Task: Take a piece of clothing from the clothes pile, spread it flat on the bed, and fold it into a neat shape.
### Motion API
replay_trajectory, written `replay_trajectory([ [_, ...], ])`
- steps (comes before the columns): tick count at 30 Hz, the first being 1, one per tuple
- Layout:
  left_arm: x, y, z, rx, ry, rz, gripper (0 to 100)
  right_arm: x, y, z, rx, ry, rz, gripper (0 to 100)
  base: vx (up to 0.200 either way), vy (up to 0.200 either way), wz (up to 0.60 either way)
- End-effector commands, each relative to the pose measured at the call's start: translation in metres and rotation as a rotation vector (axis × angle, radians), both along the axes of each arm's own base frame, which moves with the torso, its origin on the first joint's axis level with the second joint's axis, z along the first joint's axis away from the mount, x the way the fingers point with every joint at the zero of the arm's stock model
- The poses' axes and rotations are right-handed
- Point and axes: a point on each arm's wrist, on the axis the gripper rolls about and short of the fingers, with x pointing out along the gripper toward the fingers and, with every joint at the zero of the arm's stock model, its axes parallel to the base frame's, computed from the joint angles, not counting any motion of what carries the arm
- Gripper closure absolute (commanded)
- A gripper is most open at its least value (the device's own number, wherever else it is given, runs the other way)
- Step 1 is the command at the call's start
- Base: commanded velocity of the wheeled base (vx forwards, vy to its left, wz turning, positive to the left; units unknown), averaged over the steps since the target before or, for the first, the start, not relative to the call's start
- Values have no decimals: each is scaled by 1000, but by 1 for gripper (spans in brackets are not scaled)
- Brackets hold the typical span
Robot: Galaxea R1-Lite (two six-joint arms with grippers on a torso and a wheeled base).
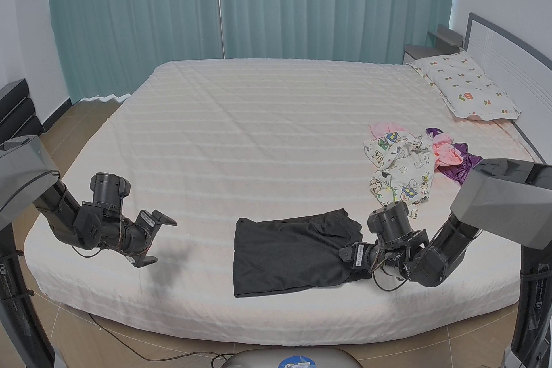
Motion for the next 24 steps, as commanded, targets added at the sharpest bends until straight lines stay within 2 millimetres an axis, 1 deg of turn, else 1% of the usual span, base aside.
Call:
replay_trajectory([
  [1,0,0,-1,1,4,-1,0,5,0,20,46,-57,-11,0,200,0,0],
  [7,0,0,-2,2,5,-2,0,17,15,21,154,-57,7,0,200,0,0],
  [9,1,0,-2,2,3,-2,0,21,21,17,189,-40,2,0,200,0,0],
  [10,1,0,-2,4,5,-1,0,23,23,11,195,-22,4,0,200,0,0],
  [13,1,0,-2,8,4,-1,0,26,26,-3,184,12,3,0,0,0,0],
  [16,1,0,-2,9,4,0,0,24,27,-12,186,42,20,0,0,0,0],
  [18,1,0,-3,9,5,0,0,21,28,-14,188,58,35,0,0,0,0],
  [24,1,0,-3,9,7,-2,0,22,29,-17,188,67,39,0,0,0,0],
])
